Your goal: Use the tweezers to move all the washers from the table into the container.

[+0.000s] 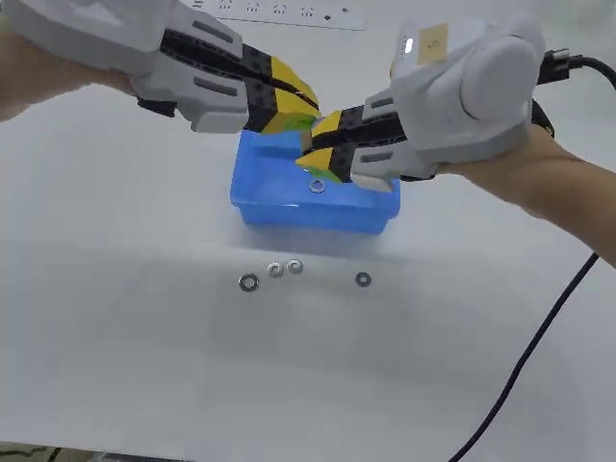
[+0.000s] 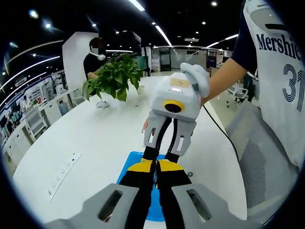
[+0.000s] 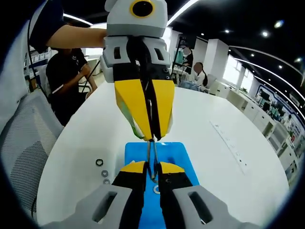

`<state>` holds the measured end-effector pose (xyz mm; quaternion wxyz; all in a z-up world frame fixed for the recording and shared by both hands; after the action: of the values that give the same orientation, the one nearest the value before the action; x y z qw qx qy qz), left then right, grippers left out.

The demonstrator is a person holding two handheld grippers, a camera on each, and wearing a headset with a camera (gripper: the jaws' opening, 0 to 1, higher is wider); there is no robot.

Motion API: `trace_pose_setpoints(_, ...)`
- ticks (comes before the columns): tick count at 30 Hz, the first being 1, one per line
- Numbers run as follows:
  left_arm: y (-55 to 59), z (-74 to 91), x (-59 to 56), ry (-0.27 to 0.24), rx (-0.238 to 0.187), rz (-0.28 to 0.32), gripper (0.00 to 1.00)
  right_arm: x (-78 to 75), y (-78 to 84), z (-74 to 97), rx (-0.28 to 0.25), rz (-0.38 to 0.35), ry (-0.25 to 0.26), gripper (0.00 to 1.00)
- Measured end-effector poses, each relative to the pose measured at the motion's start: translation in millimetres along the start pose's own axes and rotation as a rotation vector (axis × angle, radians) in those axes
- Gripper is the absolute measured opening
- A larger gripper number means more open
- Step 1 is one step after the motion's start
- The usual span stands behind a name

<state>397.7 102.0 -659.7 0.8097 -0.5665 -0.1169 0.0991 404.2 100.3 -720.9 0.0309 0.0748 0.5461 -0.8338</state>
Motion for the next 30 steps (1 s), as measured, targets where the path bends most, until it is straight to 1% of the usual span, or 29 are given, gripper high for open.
trace_pose_setpoints(2,3.3,-2.2,3.3,0.001,0.002,0.003,0.06,-1.7,3.7,-2.2,0.004,-0.003,-0.001,0.10)
trace_pose_setpoints(6,13.0,-6.7,4.7,0.043,0.021,0.001,0.06,-0.3,12.7,-9.1,0.010,-0.015,-0.014,0.10)
trace_pose_setpoints(8,19.0,-10.0,6.1,0.049,0.031,0.000,0.06,0.7,18.2,-12.6,0.021,-0.016,-0.018,0.10)
trace_pose_setpoints(10,22.9,-12.8,6.4,0.056,0.037,0.006,0.06,-0.1,22.5,-14.5,0.026,-0.021,-0.016,0.10)
trace_pose_setpoints(12,25.9,-15.1,2.5,0.091,0.034,0.029,0.07,0.6,25.2,-16.4,0.024,-0.031,-0.020,0.10)
trace_pose_setpoints(13,28.0,-16.6,4.6,0.089,0.035,0.024,0.07,2.0,26.7,-18.1,0.030,-0.026,-0.026,0.10)
trace_pose_setpoints(15,30.6,-17.7,5.1,0.098,0.042,0.040,0.07,2.2,29.2,-19.7,0.037,-0.021,-0.030,0.10)
trace_pose_setpoints(19,35.2,-20.7,7.6,0.097,0.039,0.046,0.07,-2.3,38.1,-23.8,0.036,-0.036,-0.024,0.10)
trace_pose_setpoints(21,36.5,-21.2,10.1,0.093,0.030,0.060,0.07,-3.4,38.8,-23.8,0.038,-0.035,-0.023,0.10)
trace_pose_setpoints(23,37.0,-20.3,13.7,0.084,0.009,0.077,0.07,-6.2,38.8,-23.8,0.033,-0.047,-0.016,0.10)
trace_pose_setpoints(24,37.4,-19.5,14.5,0.085,-0.001,0.101,0.07,-7.0,38.8,-24.0,0.033,-0.050,-0.014,0.10)
trace_pose_setpoints(25,38.3,-19.2,15.6,0.082,0.001,0.094,0.07,-6.9,39.1,-24.0,0.036,-0.048,-0.014,0.10)
trace_pose_setpoints(27,39.7,-19.5,16.7,0.078,0.001,0.105,0.07,-7.4,40.2,-24.5,0.041,-0.044,-0.016,0.10)
trace_pose_setpoints(30,41.3,-20.5,14.7,0.085,0.005,0.099,0.07,-8.2,43.7,-26.4,0.042,-0.047,-0.018,0.10)
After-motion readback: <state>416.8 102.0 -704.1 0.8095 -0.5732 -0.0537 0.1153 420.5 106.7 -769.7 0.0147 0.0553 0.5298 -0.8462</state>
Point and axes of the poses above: the centre of the closed fingertips' face, and the gripper's own axes: z roughly backward along the fingers, x roughly to its left, y roughly out of its underside, the point moved 2 cm from there along z, roughly backward along the fingers, and after that the axes turned 10 degrees about -x, right-handed, at the moved point
